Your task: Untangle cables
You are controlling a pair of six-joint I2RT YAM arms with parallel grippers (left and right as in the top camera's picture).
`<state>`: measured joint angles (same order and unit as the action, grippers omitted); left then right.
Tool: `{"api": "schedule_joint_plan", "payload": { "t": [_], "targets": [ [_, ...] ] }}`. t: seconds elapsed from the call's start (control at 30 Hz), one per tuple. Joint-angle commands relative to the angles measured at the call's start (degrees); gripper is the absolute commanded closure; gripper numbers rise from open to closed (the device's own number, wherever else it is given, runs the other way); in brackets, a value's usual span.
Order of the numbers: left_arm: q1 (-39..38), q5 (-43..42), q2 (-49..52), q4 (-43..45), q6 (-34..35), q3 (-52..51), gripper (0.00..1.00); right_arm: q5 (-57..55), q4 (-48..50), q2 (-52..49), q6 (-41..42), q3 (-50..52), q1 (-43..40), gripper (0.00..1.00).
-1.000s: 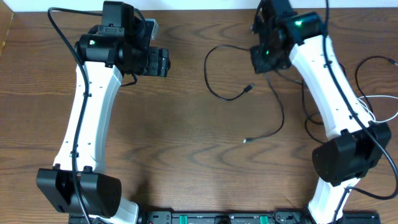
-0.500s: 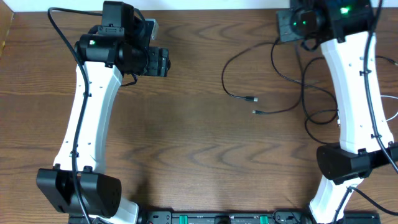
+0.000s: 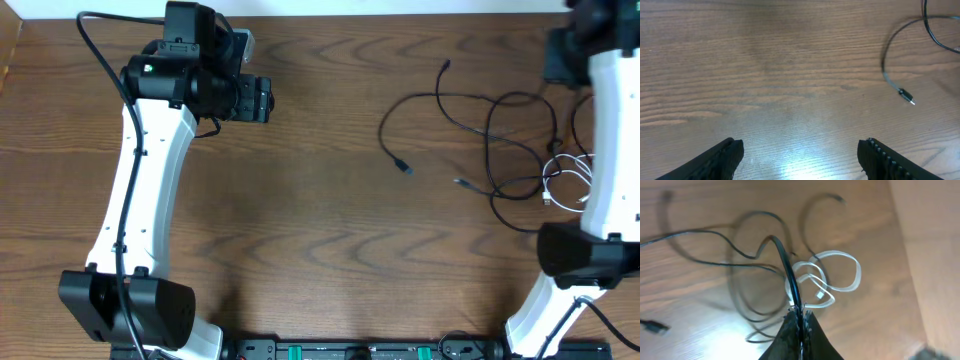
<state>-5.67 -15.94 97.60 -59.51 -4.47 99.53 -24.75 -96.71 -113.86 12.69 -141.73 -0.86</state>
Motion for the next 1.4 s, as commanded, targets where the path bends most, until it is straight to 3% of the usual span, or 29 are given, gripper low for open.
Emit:
{"api": "schedule_joint_plan", "payload": {
  "t": [0.0, 0.2, 0.5, 0.73, 0.87, 1.37],
  "targets": [
    [0.2, 0.17, -1.42, 0.15, -0.22, 0.5, 0.21, -2.23, -0.61, 1.46, 3.78, -1.03, -5.09, 0.99],
    [0.2, 0.17, -1.42, 0.26, -0.35, 0.5, 0.21, -1.97, -0.59, 4.92, 4.04, -1.03, -13.79, 0.99],
    [0.2, 0.15, -1.42, 0.15, -0.35, 0.5, 0.21, 7.28, -0.57, 7.13, 1.79, -0.98, -26.71, 0.99],
    [0.2, 0.15, -1.42, 0.02, -0.35, 0.5, 0.21, 11.08, 0.11, 7.13, -0.59, -0.07, -26.23, 0.98],
    [0.2, 0.15, -1.42, 0.0, -0.35, 0.5, 0.21, 12.81, 0.04, 7.13, -1.9, -0.07, -24.33, 0.73],
    [0.2, 0.11, -1.42, -0.04, -0.33, 0.5, 0.21, 16.06, 1.7, 6.82, -5.07, 3.43, -8.79, 0.37]
  ]
}}
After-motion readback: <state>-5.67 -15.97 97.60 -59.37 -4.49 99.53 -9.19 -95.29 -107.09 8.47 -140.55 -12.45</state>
